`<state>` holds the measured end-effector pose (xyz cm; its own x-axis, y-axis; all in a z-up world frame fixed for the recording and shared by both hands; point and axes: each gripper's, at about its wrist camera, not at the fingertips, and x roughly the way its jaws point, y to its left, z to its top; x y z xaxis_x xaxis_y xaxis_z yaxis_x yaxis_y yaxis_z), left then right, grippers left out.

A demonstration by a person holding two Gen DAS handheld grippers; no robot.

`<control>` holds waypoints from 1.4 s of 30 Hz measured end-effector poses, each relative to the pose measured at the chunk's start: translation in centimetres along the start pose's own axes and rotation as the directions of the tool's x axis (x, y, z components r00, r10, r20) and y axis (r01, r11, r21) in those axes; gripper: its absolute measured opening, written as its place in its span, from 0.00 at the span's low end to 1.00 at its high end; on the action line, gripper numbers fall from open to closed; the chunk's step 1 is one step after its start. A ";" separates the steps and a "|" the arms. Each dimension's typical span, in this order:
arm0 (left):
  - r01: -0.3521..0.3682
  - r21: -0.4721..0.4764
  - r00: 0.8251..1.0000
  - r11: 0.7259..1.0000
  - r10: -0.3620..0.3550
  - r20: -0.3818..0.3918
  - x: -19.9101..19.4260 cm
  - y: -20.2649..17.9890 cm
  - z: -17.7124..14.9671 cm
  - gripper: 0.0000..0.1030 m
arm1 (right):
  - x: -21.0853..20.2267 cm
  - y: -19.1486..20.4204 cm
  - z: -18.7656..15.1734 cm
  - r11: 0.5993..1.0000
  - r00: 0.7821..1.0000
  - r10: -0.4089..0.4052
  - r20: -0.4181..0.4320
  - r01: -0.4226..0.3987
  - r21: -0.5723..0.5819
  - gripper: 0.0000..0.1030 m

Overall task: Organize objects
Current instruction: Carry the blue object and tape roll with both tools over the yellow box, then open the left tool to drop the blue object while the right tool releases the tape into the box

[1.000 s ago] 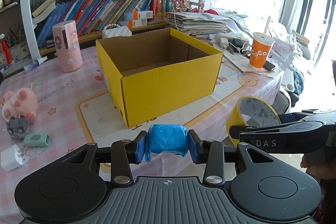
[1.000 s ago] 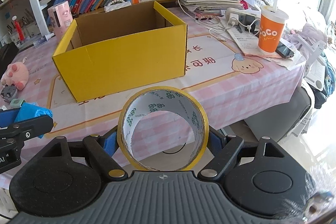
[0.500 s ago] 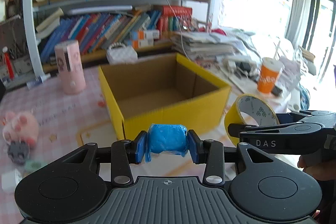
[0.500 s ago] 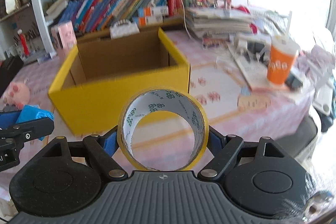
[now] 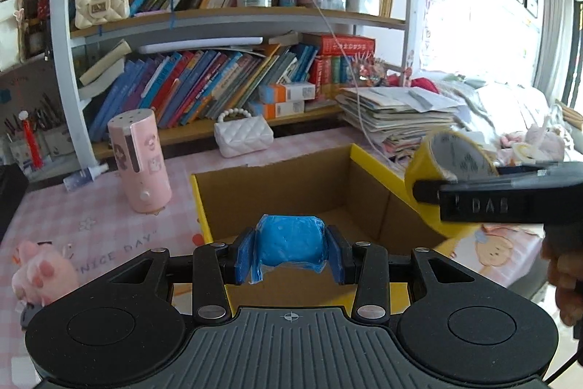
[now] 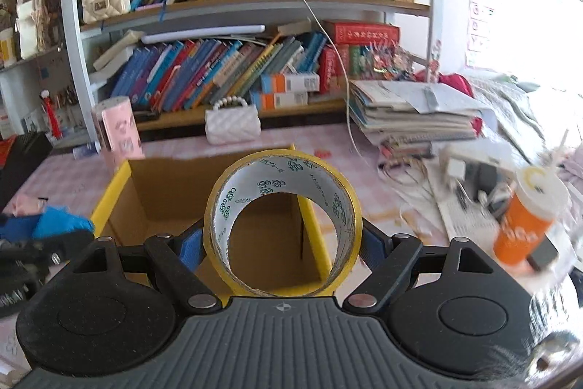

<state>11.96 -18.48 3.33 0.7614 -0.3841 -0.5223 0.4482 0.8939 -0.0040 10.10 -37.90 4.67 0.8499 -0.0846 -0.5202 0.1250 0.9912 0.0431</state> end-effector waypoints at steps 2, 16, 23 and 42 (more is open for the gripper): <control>-0.014 0.004 1.000 1.000 0.014 -0.017 1.2 -0.3 0.3 0.38 | 1.2 -0.2 1.1 1.000 1.000 0.025 0.001 -0.025 -0.007 0.78; -0.067 0.080 0.981 0.995 0.080 -0.176 8.5 -1.7 -0.1 0.38 | 10.4 2.7 3.6 0.965 0.961 0.204 -0.189 -0.230 -0.129 0.78; -0.060 0.073 0.967 0.995 0.076 -0.243 10.0 -1.6 -0.7 0.38 | 14.4 4.7 3.2 0.933 0.922 0.232 -0.310 -0.302 -0.199 0.78; -0.046 0.013 0.945 0.999 0.047 -0.324 11.8 -1.6 -0.9 0.39 | 19.8 4.9 2.3 0.929 0.804 0.240 -0.544 -0.352 -0.110 0.78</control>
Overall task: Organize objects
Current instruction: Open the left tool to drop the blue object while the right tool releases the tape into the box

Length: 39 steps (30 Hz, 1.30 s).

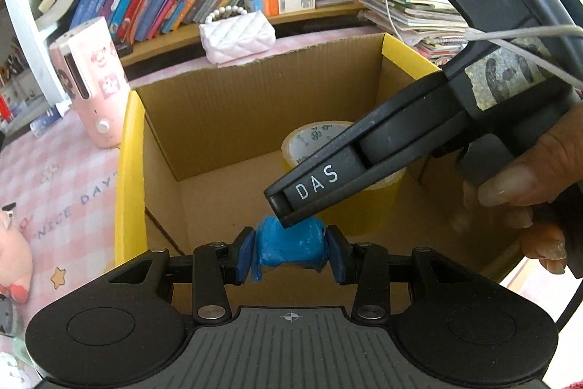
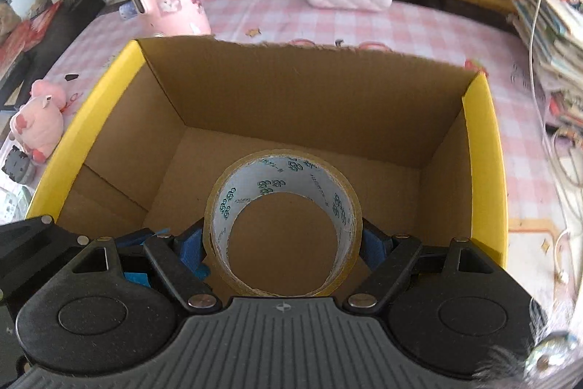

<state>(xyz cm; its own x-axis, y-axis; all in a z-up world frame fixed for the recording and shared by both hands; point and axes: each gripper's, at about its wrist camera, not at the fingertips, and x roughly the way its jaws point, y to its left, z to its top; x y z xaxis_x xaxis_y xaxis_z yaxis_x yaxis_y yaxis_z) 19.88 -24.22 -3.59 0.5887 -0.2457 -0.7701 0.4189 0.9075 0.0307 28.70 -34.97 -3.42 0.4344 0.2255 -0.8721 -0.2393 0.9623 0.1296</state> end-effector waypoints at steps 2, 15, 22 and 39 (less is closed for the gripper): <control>0.003 -0.006 1.000 1.000 -0.003 -0.006 0.1 0.0 0.0 0.39 | 0.3 -0.1 0.0 1.000 1.000 0.003 -0.017 -0.003 0.012 0.78; 0.000 -0.009 1.000 1.000 -0.001 -0.013 0.4 0.0 -0.1 0.39 | 1.2 -0.8 0.0 0.998 0.999 0.016 -0.047 -0.013 0.066 0.78; -0.003 -0.012 1.000 1.000 0.003 -0.016 0.5 0.1 0.0 0.39 | 1.2 -0.9 0.0 0.997 0.999 0.024 -0.041 -0.021 0.075 0.78; -0.018 -0.009 0.999 1.000 0.018 0.028 -0.8 -0.3 0.0 0.54 | 0.1 -1.0 -0.1 0.994 0.999 0.044 0.017 -0.046 0.096 0.79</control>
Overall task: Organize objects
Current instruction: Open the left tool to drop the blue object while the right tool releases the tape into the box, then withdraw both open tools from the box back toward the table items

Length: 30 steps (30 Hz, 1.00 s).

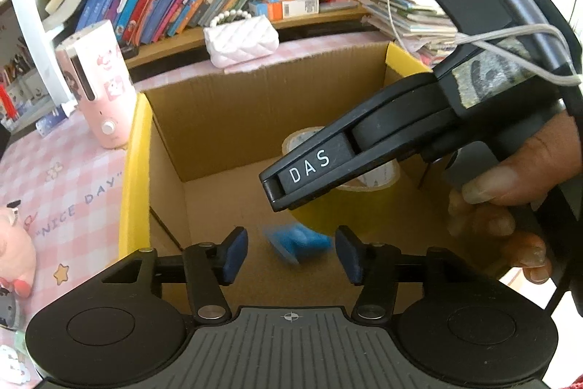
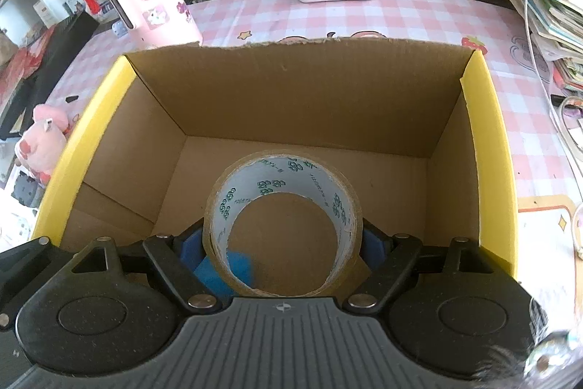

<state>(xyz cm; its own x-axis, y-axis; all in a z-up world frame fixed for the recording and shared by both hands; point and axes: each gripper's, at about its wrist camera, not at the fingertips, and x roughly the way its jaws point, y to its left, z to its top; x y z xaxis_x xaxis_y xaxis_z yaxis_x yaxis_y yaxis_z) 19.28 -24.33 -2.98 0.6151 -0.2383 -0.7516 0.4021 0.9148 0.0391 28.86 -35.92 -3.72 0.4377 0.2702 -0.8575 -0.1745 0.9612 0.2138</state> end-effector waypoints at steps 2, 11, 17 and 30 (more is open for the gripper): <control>0.000 0.004 1.000 1.000 0.000 0.022 -0.7 -0.1 0.0 0.57 | -0.4 0.1 -0.1 1.000 1.000 0.002 0.009 -0.002 0.003 0.79; -0.012 -0.029 0.989 1.000 0.016 0.149 -4.8 0.1 -0.4 0.70 | -5.5 1.7 -0.8 1.000 0.985 -0.014 0.171 0.017 -0.014 0.85; -0.005 -0.047 0.972 0.999 0.016 0.236 -8.1 0.6 -1.3 0.72 | -9.8 2.6 -2.9 0.994 0.937 -0.100 0.334 0.110 -0.014 0.85; 0.024 -0.074 0.952 0.997 0.000 0.305 -13.3 3.6 -5.3 0.73 | -17.2 4.7 -10.7 0.949 0.779 -0.315 0.542 0.271 0.161 0.85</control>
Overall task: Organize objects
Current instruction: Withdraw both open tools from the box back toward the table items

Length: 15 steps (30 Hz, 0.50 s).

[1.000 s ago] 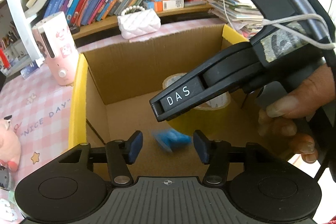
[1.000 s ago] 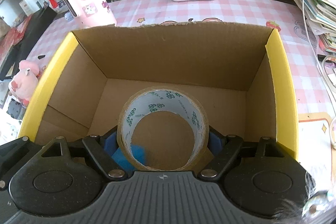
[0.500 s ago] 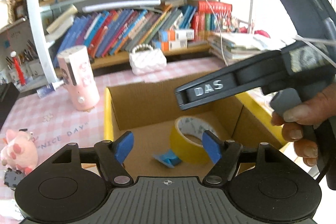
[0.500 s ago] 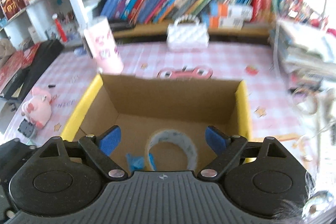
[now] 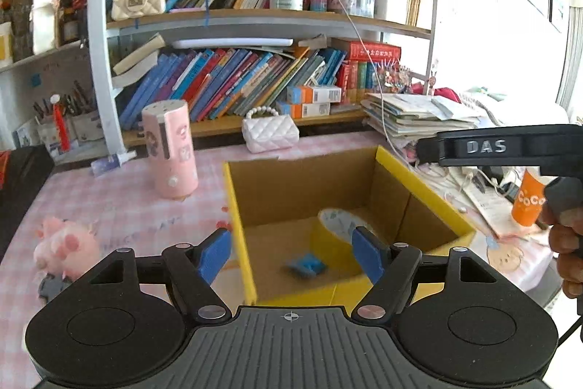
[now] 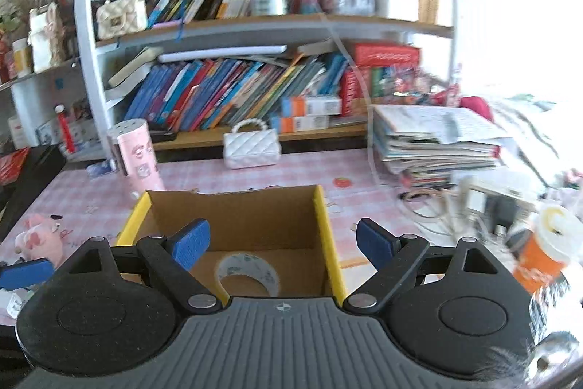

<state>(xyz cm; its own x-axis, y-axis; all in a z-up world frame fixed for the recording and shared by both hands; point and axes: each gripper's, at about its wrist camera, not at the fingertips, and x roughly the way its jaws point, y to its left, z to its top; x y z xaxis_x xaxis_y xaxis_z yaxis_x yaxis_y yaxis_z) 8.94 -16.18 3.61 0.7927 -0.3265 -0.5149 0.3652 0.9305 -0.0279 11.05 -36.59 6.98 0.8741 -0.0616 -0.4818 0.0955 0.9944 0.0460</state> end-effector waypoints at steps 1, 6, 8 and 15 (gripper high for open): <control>0.001 -0.001 1.000 1.000 -0.001 -0.008 -0.3 0.3 -0.5 0.73 | -0.7 0.1 -0.5 1.000 1.000 -0.016 0.005 0.016 0.007 0.85; -0.008 -0.009 0.999 1.000 0.008 -0.053 -1.9 1.7 -3.1 0.73 | -3.0 1.1 -3.4 0.996 0.997 -0.071 -0.025 0.073 0.057 0.87; -0.010 -0.011 0.998 1.000 0.010 -0.068 -2.5 2.4 -4.0 0.73 | -3.5 1.7 -4.8 0.993 0.994 -0.092 -0.053 0.095 0.068 0.87; -0.035 -0.011 0.992 0.999 0.034 -0.123 -3.9 4.5 -6.7 0.73 | -5.2 4.7 -9.6 0.990 0.982 -0.112 -0.153 0.123 0.066 0.88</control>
<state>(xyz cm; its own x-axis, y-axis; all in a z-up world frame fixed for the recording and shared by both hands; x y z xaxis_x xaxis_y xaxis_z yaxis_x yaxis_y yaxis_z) 4.24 -9.60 -0.22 0.7385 -0.2720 -0.6170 0.3315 0.9433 -0.0190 2.44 -30.74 1.33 0.7750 -0.1585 -0.6118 0.2333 0.9714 0.0439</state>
